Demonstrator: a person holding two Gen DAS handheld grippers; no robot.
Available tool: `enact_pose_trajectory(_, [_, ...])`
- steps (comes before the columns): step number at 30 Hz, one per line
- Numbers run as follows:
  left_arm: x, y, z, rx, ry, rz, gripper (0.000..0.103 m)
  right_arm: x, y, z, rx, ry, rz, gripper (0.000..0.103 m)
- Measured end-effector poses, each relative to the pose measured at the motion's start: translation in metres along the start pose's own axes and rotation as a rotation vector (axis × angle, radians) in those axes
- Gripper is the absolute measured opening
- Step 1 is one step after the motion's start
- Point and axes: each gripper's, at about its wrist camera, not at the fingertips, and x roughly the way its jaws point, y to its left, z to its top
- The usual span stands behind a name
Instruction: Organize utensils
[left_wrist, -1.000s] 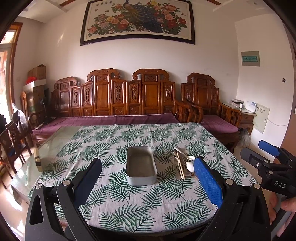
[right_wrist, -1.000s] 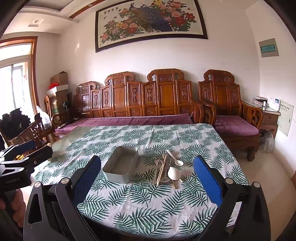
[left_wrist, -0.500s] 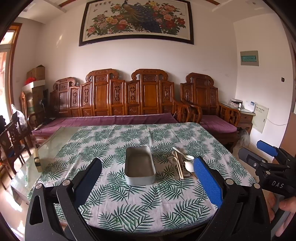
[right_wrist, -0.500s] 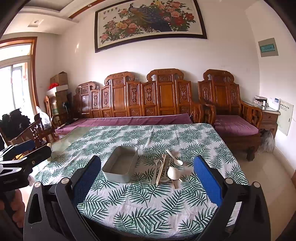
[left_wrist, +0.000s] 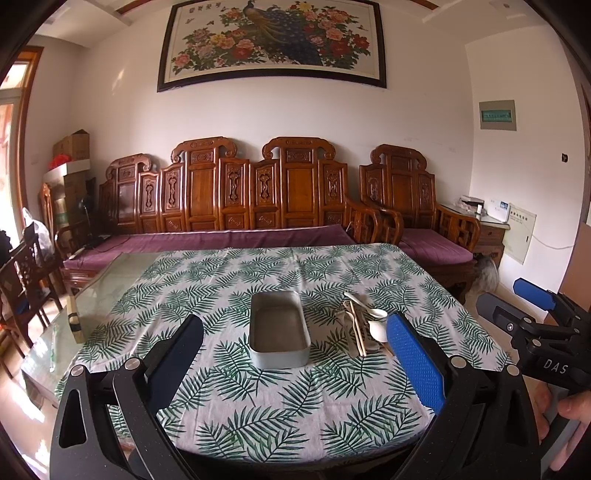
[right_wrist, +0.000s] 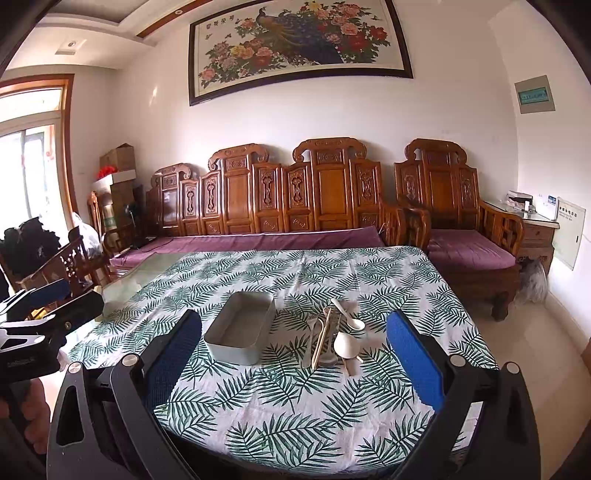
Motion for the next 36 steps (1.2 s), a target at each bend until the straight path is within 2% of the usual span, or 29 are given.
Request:
enact_pose_trajectory(7, [0.001, 0.000, -0.001, 0.000, 0.002, 0.000, 0.096, 0.001, 0.000, -0.001, 0.000, 0.002, -0.003, 0.101])
enact_pose_trajectory(14, [0.016, 0.000, -0.003, 0.010, 0.037, -0.004, 0.096, 0.015, -0.007, -0.004, 0.007, 0.025, -0.009, 0.101])
enact_pose_trajectory(24, [0.056, 0.002, -0.009, 0.021, 0.099, -0.020, 0.096, 0.055, -0.023, -0.012, 0.001, 0.065, -0.034, 0.101])
enact_pose_trajectory(33, [0.100, -0.003, -0.010, 0.041, 0.174, -0.067, 0.096, 0.100, -0.038, -0.014, -0.027, 0.105, -0.025, 0.101])
enact_pose_trajectory(36, [0.115, -0.008, -0.012, 0.051, 0.201, -0.086, 0.096, 0.113, -0.049, -0.014, 0.000, 0.132, 0.012, 0.101])
